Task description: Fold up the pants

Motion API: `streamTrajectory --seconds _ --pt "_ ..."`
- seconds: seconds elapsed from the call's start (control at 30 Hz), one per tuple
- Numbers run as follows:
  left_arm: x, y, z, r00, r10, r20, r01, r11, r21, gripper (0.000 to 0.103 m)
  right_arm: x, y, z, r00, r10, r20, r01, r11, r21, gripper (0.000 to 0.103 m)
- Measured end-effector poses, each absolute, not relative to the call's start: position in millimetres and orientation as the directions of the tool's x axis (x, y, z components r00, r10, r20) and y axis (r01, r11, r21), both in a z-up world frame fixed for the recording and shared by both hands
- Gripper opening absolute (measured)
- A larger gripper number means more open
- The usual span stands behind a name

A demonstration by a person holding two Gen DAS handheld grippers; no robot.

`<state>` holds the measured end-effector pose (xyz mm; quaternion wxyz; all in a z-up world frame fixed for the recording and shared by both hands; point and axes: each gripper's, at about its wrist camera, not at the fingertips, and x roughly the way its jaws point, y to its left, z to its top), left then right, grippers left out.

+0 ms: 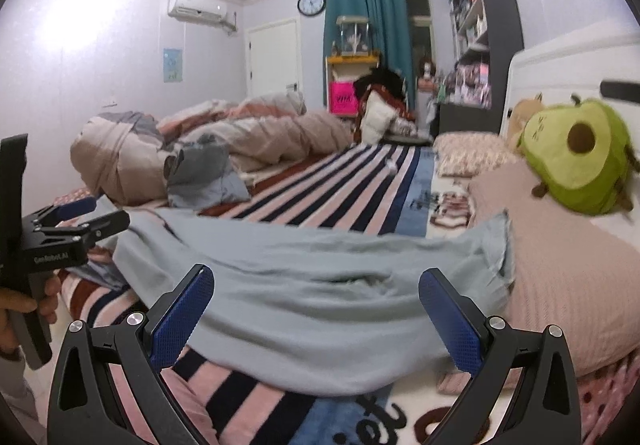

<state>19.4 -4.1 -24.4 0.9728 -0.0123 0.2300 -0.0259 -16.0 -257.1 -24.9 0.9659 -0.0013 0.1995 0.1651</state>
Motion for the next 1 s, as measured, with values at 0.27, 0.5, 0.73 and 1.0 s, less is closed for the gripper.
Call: streamTrajectory --seconds 0.27,0.5,0.73,1.0 --pt "51.8 19.9 -92.4 0.770 -0.209 -0.603 0.088 0.971 -0.224 0.102 16.2 -302.5 -89.9 0.767 0.266 -0.584 -0.172 0.962 0.212 0.098" --pt "61.7 35.7 -132.2 0.706 -0.227 -0.670 0.037 0.957 -0.286 0.102 35.1 -328.2 -141.0 0.663 0.303 -0.685 -0.078 0.938 0.339 0.068" --pt "76.5 54.1 -144.1 0.711 -0.240 -0.661 -0.010 0.937 -0.350 0.090 68.9 -328.8 -155.3 0.677 0.317 -0.664 -0.021 0.910 0.413 0.066" --pt "88.5 67.8 -138.2 0.741 -0.190 -0.644 -0.062 0.936 -0.347 0.025 85.6 -336.3 -141.6 0.755 0.212 -0.621 0.073 0.913 0.401 0.005"
